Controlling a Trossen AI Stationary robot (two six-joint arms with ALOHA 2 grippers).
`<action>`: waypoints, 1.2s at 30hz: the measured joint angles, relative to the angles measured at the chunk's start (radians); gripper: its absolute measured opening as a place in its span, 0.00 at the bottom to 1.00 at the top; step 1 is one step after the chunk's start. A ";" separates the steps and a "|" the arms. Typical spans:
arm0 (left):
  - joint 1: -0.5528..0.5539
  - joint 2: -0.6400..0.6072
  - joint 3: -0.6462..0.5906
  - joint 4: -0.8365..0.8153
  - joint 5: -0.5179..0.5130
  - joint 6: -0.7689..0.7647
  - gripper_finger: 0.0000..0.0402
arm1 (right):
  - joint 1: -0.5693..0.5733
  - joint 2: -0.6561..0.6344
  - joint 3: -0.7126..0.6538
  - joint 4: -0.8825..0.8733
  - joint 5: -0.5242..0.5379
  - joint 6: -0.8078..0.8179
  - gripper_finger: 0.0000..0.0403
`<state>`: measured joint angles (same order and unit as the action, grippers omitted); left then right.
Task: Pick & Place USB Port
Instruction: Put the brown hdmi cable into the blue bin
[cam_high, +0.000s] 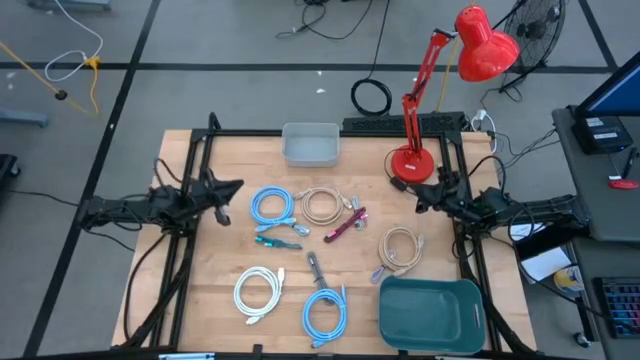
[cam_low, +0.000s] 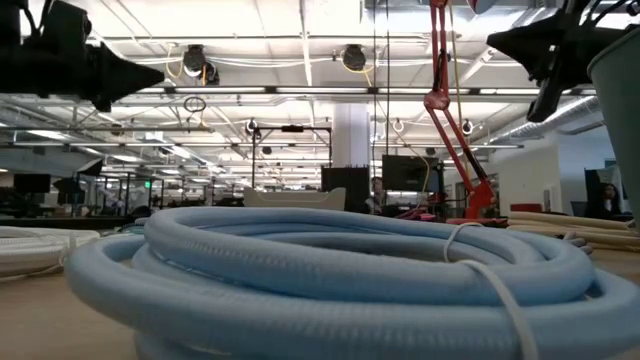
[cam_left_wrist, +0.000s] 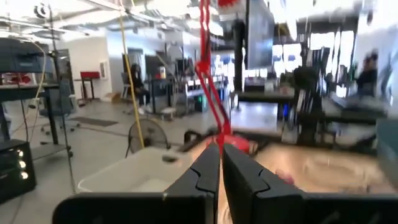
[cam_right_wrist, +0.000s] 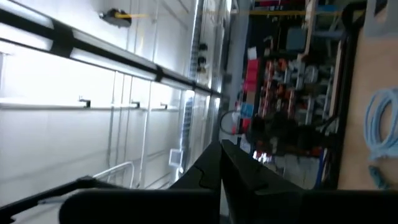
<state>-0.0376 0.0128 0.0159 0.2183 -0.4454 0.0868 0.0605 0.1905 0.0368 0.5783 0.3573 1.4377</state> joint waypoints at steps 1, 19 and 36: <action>0.000 0.000 0.000 0.014 0.000 -0.006 0.05 | 0.000 0.000 0.000 0.000 0.019 -0.012 0.00; 0.003 0.040 0.000 0.158 0.104 -1.774 0.05 | 0.000 0.000 0.000 -0.007 0.168 -0.144 0.00; 0.131 0.081 0.117 0.219 0.290 -1.070 0.05 | 0.000 0.000 0.000 -0.014 0.170 -0.274 0.00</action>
<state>0.0935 0.0935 0.1331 0.4374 -0.1556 -0.9837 0.0605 0.1909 0.0368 0.5644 0.5278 1.1636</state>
